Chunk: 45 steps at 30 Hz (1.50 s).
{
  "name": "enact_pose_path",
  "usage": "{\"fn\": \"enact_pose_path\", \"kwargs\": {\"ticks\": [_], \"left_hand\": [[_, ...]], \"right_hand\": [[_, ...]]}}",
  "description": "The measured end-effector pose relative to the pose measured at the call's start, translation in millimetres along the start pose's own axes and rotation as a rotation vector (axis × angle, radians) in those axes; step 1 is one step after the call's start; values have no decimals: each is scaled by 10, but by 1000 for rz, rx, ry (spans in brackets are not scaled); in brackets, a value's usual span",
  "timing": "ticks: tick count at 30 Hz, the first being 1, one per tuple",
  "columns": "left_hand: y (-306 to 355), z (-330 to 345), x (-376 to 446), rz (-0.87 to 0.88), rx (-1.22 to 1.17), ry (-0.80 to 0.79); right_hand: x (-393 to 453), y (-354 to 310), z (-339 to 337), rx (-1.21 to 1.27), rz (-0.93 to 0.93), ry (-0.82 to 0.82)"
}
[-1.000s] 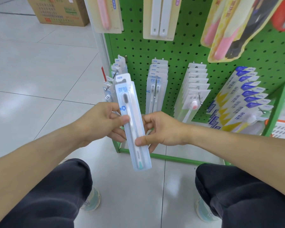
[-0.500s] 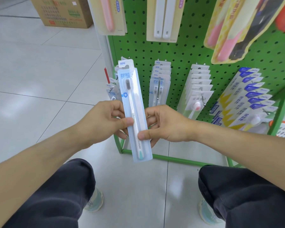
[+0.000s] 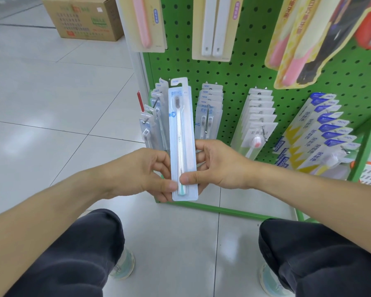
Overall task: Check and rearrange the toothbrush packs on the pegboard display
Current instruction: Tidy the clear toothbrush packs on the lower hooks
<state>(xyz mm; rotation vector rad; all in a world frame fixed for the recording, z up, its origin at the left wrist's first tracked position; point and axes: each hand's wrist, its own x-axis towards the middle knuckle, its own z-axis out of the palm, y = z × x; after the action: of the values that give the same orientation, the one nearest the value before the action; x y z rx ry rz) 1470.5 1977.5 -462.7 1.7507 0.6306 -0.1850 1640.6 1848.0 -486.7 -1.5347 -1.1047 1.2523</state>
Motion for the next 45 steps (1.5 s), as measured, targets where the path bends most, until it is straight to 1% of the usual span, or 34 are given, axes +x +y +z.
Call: {"fn": "enact_pose_path", "kwargs": {"ticks": [3,7,14,18,22,25,28,32,36,39,42,45], "left_hand": [[-1,17,-16,1,-11,0],[11,18,-19,16,-10,22],[23,66,-5,-4,55,61],[37,80,-2,-13,90,119],[64,90,1,-38,-22,179],[54,89,15,-36,-97,131],[34,85,16,12,-62,54],[11,90,23,61,-68,-32],[16,86,21,77,-80,-82],[20,85,21,67,-85,-98],[-7,58,43,14,-81,-76],[-33,69,43,-38,-50,-147]], "right_hand": [[-13,-23,-42,8,7,-7],[-18,-32,-72,-57,12,-45],[2,-6,-88,-116,19,-82],[-8,-7,-59,-197,0,1],[-34,-36,-8,-313,-56,77],[-68,-81,44,-316,-61,62],[-92,-114,79,-345,-50,41],[-66,-66,103,-378,-4,114],[-25,-28,103,-484,0,196],[-13,-43,111,-442,-18,190],[-4,-37,126,-390,-57,152],[3,-26,102,-417,-39,142]]}}
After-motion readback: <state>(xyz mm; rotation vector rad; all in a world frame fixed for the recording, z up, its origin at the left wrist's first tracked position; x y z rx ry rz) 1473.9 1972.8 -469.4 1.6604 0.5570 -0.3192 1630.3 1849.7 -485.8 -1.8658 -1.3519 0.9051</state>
